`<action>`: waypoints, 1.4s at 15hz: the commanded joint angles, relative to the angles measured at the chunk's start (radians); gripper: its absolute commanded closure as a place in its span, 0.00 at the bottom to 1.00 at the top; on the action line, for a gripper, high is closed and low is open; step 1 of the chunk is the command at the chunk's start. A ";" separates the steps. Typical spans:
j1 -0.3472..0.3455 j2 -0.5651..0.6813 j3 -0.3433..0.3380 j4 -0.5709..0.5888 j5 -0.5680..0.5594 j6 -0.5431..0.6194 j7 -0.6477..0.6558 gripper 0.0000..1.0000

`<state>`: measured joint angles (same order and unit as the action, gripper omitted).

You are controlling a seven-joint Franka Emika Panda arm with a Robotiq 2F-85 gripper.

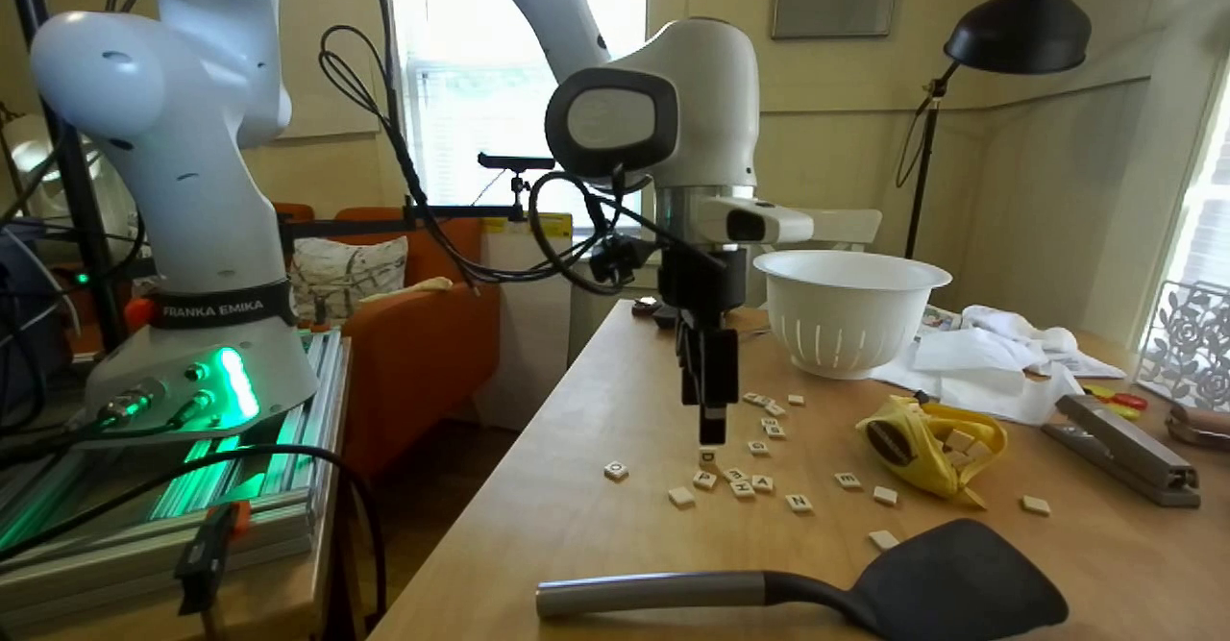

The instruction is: Remove the objects from the bag then move the bag forward

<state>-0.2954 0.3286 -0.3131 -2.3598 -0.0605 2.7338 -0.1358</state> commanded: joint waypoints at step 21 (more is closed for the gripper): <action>0.018 0.180 -0.010 0.036 -0.036 0.220 0.091 0.00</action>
<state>-0.2779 0.4769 -0.3274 -2.3451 -0.1087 2.9255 -0.0608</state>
